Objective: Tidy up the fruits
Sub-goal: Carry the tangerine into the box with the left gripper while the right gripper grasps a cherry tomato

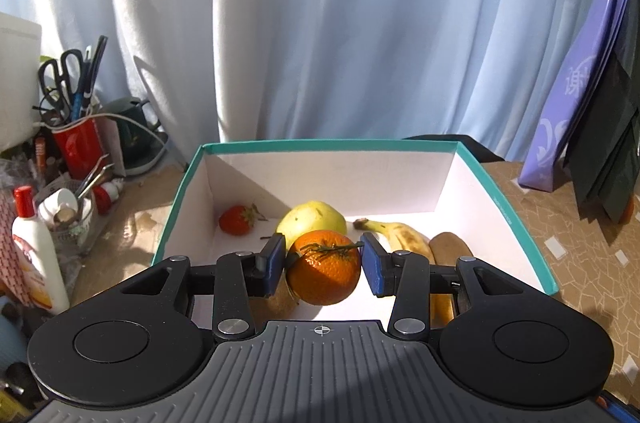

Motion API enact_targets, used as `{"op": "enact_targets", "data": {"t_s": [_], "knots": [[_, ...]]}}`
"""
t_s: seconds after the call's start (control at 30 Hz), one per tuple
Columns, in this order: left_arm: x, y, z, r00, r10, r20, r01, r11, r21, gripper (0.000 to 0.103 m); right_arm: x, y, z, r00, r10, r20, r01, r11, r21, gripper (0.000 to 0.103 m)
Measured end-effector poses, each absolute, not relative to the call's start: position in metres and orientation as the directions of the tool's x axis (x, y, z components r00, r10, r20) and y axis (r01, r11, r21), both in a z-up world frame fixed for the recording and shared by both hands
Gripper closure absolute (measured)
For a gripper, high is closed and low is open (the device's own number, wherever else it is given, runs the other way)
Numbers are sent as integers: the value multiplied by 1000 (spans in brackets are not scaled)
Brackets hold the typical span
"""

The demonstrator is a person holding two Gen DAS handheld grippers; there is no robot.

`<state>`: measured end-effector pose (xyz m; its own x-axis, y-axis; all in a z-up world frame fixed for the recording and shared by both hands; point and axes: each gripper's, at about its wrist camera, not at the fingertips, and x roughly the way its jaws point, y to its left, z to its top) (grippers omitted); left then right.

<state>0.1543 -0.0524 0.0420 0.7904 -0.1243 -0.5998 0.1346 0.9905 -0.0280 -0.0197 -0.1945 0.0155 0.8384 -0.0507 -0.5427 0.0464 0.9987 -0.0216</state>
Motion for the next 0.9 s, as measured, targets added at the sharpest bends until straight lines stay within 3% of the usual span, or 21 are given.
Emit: {"op": "enact_targets", "data": {"t_s": [0.73, 0.9], "knots": [[212, -51, -17, 708, -11, -706, 39, 999, 24, 58, -10, -200, 22, 845, -70, -530, 61, 998, -34, 80], [216, -51, -18, 694, -12, -720, 37, 999, 19, 48, -4, -201, 24, 850, -72, -522, 62, 997, -37, 80]]}}
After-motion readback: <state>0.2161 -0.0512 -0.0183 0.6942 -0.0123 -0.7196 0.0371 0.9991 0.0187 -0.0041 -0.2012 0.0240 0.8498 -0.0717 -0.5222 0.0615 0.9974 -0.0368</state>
